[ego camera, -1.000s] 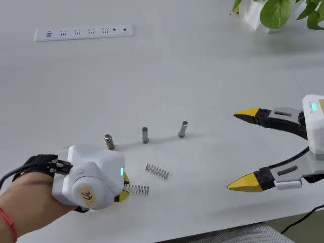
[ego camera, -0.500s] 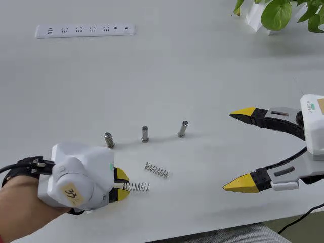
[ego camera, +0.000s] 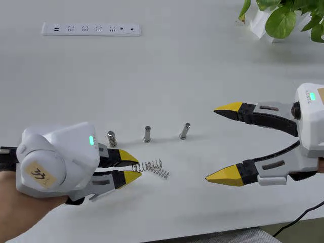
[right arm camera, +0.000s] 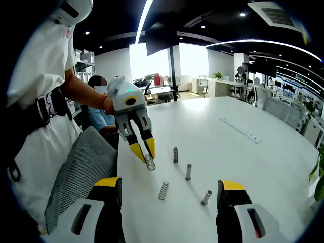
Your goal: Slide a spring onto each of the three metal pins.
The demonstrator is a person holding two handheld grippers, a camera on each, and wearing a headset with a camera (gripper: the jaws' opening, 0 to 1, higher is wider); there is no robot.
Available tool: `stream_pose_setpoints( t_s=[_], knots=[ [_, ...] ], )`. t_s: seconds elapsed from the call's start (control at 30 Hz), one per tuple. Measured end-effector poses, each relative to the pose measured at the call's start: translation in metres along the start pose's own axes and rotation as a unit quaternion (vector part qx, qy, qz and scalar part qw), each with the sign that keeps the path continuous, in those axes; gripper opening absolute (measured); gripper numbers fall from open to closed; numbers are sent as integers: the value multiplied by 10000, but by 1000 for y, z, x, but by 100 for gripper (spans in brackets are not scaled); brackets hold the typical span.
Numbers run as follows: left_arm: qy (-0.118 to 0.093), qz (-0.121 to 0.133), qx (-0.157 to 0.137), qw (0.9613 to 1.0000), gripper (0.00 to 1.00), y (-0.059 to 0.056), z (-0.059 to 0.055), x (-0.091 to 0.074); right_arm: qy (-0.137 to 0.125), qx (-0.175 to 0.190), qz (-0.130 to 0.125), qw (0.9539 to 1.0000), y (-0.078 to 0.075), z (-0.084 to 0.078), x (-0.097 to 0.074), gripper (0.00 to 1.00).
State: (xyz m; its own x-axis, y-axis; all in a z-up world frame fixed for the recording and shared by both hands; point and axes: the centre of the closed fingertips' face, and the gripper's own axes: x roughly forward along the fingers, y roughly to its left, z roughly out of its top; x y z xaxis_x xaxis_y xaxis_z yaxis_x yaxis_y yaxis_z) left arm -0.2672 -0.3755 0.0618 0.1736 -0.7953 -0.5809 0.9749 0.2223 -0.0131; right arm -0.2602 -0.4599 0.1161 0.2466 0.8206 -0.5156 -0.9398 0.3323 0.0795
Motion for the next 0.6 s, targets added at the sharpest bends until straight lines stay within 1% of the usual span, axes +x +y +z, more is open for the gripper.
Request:
stream_pose_setpoints(
  t_s=[0.1, 0.13, 0.17, 0.27, 0.33, 0.4, 0.5, 0.53, 0.6],
  knots=[
    [-210, 87, -91, 9997, 7, 4, 10, -4, -91, 16, 87, 9999, 4, 11, 5, 68],
    [-335, 108, -166, 9992, 7, 5, 15, -5, -136, 30, 113, 9998, 6, 16, 8, 66],
    [-400, 119, -185, 9990, 7, 5, 18, -6, -162, 55, 123, 9998, 6, 19, 10, 64],
    [-601, 182, -281, 9976, 7, 7, 28, -11, -361, 138, 176, 9991, 9, 34, 16, 57],
    [-715, 212, -345, 9966, 7, 9, 32, -13, -434, 222, 219, 9986, 10, 40, 18, 50],
    [-874, 244, -447, 9949, 7, 10, 39, -16, -520, 340, 222, 9978, 9, 45, 21, 43],
    [-1076, 284, -570, 9922, 7, 12, 47, -20, -658, 480, 249, 9964, 9, 52, 24, 38],
    [-1185, 276, -635, 9905, 7, 13, 51, -22, -700, 549, 269, 9957, 9, 54, 25, 36],
    [-1282, 289, -679, 9890, 7, 13, 56, -24, -770, 602, 278, 9948, 10, 56, 27, 33]
  ],
)
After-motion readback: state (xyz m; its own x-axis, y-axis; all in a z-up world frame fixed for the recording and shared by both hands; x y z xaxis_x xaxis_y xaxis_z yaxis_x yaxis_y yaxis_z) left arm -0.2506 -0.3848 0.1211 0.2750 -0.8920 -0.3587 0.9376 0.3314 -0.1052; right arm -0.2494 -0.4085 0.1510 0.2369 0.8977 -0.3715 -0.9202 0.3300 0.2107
